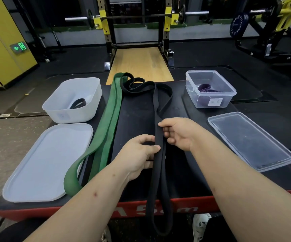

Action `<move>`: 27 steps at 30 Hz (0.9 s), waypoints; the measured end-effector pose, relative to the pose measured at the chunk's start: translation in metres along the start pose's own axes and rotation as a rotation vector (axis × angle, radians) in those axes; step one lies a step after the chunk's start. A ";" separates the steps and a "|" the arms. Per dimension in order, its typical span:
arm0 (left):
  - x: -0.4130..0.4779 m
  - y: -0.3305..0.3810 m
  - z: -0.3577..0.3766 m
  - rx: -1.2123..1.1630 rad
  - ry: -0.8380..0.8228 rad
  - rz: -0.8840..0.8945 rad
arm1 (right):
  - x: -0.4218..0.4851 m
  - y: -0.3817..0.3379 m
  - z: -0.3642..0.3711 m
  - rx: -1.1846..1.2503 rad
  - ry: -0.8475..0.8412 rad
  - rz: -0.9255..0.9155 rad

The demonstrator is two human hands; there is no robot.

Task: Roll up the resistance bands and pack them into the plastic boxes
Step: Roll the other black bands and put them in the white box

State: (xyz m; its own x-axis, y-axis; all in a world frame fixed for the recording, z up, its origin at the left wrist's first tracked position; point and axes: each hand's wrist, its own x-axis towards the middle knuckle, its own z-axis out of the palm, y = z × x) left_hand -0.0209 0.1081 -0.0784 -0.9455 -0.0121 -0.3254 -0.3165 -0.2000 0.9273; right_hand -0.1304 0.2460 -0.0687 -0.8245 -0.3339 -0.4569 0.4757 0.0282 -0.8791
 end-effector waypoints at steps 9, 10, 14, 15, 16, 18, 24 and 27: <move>0.004 -0.004 -0.004 -0.001 -0.031 -0.029 | 0.046 -0.026 -0.001 0.356 0.017 -0.139; 0.005 -0.005 -0.004 -0.008 -0.033 -0.032 | 0.052 -0.031 -0.003 0.347 0.015 -0.154; 0.010 -0.005 -0.009 -0.045 -0.041 -0.029 | 0.080 -0.046 -0.011 0.259 0.044 -0.196; 0.011 -0.004 -0.009 -0.049 -0.038 -0.027 | 0.086 -0.047 -0.014 0.230 0.059 -0.205; 0.012 -0.002 -0.010 -0.047 -0.031 -0.024 | 0.092 -0.047 -0.016 0.196 0.078 -0.211; 0.016 0.001 -0.012 -0.030 -0.016 -0.016 | 0.100 -0.045 -0.018 0.076 0.124 -0.222; 0.024 0.014 -0.014 -0.024 -0.037 0.071 | 0.105 -0.041 -0.023 -0.332 0.270 -0.216; 0.025 0.016 -0.011 -0.022 -0.070 0.086 | 0.097 -0.043 -0.022 -0.205 0.224 -0.194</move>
State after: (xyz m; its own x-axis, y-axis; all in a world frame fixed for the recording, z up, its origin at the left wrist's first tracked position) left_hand -0.0487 0.0942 -0.0735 -0.9723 0.0385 -0.2307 -0.2334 -0.2226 0.9466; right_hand -0.2378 0.2333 -0.0786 -0.9509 -0.1371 -0.2773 0.2512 0.1810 -0.9509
